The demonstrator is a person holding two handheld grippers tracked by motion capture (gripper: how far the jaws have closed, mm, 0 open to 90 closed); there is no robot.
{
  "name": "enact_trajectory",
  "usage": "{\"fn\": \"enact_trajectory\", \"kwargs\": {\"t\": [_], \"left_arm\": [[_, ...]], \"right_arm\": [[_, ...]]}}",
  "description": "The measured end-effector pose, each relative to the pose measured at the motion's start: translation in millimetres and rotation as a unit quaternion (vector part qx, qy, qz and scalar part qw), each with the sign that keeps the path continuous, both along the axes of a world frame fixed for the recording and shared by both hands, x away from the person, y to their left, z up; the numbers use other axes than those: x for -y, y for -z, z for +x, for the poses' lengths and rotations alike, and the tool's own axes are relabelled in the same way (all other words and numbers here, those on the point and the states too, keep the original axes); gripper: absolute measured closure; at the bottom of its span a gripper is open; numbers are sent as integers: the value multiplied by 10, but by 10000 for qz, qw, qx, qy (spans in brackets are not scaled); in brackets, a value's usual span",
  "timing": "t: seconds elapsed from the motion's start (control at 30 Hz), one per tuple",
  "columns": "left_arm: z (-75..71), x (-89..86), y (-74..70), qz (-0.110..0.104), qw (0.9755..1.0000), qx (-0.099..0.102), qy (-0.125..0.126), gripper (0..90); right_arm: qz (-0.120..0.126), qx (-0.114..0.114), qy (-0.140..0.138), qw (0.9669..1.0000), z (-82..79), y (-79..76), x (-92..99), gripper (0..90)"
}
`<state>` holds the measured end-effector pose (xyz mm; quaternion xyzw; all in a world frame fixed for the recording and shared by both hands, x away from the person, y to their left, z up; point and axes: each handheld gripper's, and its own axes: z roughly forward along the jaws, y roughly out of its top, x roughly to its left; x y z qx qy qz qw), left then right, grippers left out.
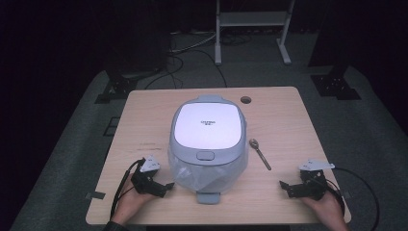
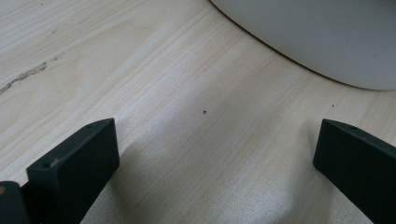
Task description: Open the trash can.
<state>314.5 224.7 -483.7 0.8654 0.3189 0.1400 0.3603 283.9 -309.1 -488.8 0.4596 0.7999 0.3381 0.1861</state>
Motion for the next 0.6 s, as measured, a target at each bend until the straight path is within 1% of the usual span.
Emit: {"fn": "enact_trajectory", "kwargs": {"t": [0.37,0.53,0.6], "left_arm": [[1,0,0,-4,10000,1,3,0],[4,-8,-2,2,10000,13,58,0],[0,-19,-16,-3,10000,47,65,34]], "right_arm": [[-1,2,3,10000,-2,0,1,0],[1,1,12,10000,-4,0,0,0],[1,1,12,10000,-4,0,0,0]]}}
